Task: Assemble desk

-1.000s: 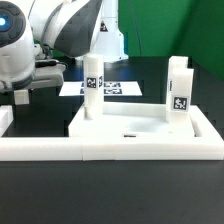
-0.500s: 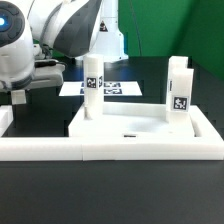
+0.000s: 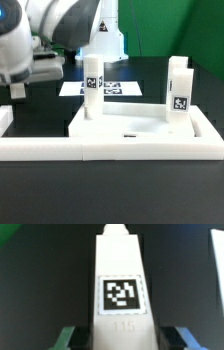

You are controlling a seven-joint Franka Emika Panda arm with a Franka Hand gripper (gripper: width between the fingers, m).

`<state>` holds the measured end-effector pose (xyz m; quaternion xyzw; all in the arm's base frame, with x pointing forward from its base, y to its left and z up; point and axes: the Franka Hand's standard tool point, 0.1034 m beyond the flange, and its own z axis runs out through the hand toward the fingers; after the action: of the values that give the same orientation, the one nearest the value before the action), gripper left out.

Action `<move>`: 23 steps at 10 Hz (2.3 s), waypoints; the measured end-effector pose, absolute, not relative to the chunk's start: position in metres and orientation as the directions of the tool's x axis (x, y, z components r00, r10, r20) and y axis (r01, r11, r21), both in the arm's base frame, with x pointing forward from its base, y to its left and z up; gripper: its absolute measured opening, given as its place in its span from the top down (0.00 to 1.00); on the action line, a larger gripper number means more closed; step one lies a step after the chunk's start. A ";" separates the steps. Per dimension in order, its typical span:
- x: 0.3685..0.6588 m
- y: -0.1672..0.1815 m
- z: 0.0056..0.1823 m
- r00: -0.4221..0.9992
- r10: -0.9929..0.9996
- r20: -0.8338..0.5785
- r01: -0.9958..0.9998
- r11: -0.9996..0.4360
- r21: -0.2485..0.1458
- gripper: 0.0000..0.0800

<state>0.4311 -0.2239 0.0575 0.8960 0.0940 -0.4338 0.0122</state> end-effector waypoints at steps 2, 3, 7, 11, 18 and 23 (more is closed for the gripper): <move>0.457 -0.222 0.099 0.639 0.155 -0.753 0.171 -0.984 -0.057 0.64; 0.456 -0.222 0.097 0.650 0.155 -0.744 0.172 -0.984 -0.054 0.64; 0.486 -0.202 0.099 0.783 0.164 -0.600 0.203 -0.979 -0.002 0.64; 0.567 -0.164 0.169 0.944 0.082 -0.320 0.100 -0.994 0.041 0.64; 0.617 -0.116 0.191 0.989 0.008 0.145 0.001 -0.999 0.048 0.64; 0.651 -0.081 0.201 0.887 -0.074 0.456 -0.121 -0.990 0.073 0.64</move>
Offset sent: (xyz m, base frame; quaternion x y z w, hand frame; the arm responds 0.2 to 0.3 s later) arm 0.0000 0.0000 0.0000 0.0000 0.0000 0.0000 1.0000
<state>0.6513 -0.0807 0.2006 0.9701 -0.0503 0.2322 0.0499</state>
